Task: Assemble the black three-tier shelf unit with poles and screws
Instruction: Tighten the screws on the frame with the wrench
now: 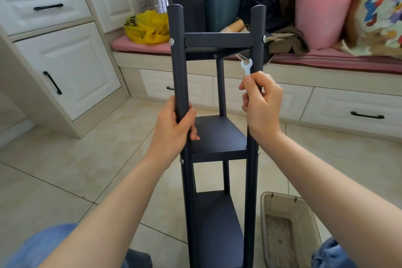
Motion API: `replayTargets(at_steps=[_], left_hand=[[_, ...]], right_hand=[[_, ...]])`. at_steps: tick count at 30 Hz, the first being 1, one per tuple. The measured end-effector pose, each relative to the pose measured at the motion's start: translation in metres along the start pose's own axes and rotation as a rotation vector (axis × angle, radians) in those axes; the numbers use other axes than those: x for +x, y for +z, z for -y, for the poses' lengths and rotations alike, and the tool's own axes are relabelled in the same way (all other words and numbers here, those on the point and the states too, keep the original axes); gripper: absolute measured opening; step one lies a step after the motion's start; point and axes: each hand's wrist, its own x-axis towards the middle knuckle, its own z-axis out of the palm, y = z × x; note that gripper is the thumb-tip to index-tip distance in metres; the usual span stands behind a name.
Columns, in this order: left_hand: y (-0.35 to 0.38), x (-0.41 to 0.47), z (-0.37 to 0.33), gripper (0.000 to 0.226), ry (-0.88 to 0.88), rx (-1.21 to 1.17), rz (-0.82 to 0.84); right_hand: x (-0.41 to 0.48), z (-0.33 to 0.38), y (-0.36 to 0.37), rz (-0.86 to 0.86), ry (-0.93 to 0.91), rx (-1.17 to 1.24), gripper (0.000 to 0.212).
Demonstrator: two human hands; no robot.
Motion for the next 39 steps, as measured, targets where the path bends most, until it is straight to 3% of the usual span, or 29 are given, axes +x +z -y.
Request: replayTargets(at_steps=[7,12,16,21,28,34,37,39], left_hand=[[0.007,0.007,0.013,0.001,-0.021,-0.03,-0.019],[0.012,0.002,0.015,0.018,-0.063,-0.016,-0.07],[0.012,-0.01,0.02,0.011,-0.137,0.051,-0.16],[0.017,-0.045,0.039,0.029,-0.244,0.017,-0.309],[0.051,-0.109,0.078,0.019,-0.429,-0.068,-0.378],[0.057,-0.108,0.087,0.031,-0.362,-0.118,-0.364],[0.059,-0.106,0.091,0.024,-0.341,-0.089,-0.376],[0.061,-0.103,0.093,0.032,-0.327,-0.069,-0.401]], right_hand=[[0.006,-0.017,-0.001,-0.016,0.026,-0.014,0.033],[0.007,-0.019,0.0,0.01,0.004,-0.032,0.032],[0.005,-0.017,0.005,0.05,-0.014,-0.04,0.034],[0.004,-0.015,0.005,0.063,-0.031,-0.059,0.033],[0.001,-0.016,0.005,0.079,-0.022,-0.075,0.031],[0.002,-0.011,0.001,0.093,0.057,-0.081,0.023],[0.003,-0.009,-0.008,0.106,0.087,-0.179,0.027],[0.0,-0.006,-0.014,0.119,0.086,-0.248,0.027]])
